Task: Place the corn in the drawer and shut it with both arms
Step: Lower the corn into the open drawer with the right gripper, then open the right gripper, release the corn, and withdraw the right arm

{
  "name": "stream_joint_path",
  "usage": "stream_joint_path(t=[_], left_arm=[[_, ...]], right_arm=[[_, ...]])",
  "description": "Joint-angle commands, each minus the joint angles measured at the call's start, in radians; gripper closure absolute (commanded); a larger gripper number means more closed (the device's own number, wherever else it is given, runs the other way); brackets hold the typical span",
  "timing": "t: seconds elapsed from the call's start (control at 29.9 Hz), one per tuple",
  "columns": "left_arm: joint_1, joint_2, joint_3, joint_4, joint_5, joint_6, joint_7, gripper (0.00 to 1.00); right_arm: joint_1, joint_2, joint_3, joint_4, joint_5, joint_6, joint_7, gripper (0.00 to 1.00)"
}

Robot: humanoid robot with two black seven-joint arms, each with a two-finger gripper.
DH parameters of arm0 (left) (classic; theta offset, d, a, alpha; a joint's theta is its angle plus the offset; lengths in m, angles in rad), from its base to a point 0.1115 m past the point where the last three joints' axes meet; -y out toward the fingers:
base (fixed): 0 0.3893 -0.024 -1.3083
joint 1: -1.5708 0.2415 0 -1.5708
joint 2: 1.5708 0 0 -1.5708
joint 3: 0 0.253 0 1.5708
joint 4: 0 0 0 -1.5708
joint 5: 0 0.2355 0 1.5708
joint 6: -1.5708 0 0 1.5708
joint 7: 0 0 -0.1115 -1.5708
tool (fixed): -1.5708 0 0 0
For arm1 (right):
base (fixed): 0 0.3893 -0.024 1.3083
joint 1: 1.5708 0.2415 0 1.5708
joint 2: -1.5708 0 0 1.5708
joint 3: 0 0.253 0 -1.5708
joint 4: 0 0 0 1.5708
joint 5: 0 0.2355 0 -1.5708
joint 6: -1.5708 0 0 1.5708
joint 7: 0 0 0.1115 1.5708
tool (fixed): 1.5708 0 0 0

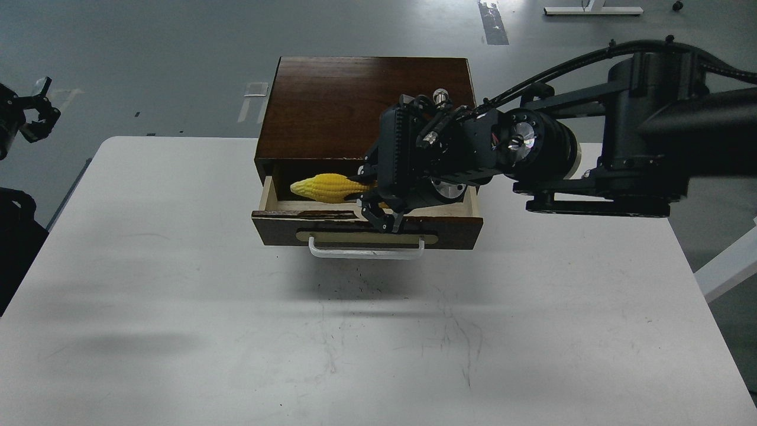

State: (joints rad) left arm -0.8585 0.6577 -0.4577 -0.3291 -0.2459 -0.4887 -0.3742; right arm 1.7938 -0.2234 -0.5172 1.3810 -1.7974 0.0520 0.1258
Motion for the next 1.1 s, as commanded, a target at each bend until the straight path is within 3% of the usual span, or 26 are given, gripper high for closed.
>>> stream_joint_path(t=[0.0, 0.17, 0.53, 0.63, 0.74, 0.77, 0.94, 1.07], left_arm=[[0.003, 0.0, -0.001, 0.005, -0.001, 0.0, 0.0, 0.01], [0.003, 0.01, -0.001, 0.007, -0.001, 0.0, 0.0, 0.01], [-0.001, 0.017, 0.004, -0.002, 0.005, 0.0, 0.008, 0.01], [-0.008, 0.031, 0.004, -0.002, 0.005, 0.0, 0.012, 0.01], [-0.014, 0.037, 0.008, -0.002, 0.01, 0.0, 0.021, 0.01], [-0.014, 0.034, 0.019, -0.004, 0.013, 0.0, 0.032, 0.02], [-0.039, 0.048, 0.025, -0.033, 0.03, 0.0, 0.103, 0.07], [-0.073, 0.046, 0.024, -0.033, 0.06, 0.0, 0.107, 0.14]], right_arm=[[0.002, -0.004, -0.001, -0.006, 0.001, 0.0, 0.0, 0.47], [-0.001, -0.025, -0.013, -0.003, 0.012, -0.001, 0.002, 0.35], [-0.01, -0.063, 0.006, -0.013, 0.047, -0.006, 0.005, 0.31], [-0.013, -0.105, 0.075, -0.042, 0.206, -0.006, 0.005, 0.27], [-0.043, -0.137, 0.157, -0.043, 0.402, -0.003, 0.003, 0.14], [-0.066, -0.157, 0.198, -0.042, 0.518, -0.001, 0.002, 0.04], [-0.08, -0.244, 0.336, -0.078, 0.86, 0.002, 0.0, 0.0], [-0.099, -0.365, 0.43, -0.161, 0.987, 0.002, 0.002, 0.0]])
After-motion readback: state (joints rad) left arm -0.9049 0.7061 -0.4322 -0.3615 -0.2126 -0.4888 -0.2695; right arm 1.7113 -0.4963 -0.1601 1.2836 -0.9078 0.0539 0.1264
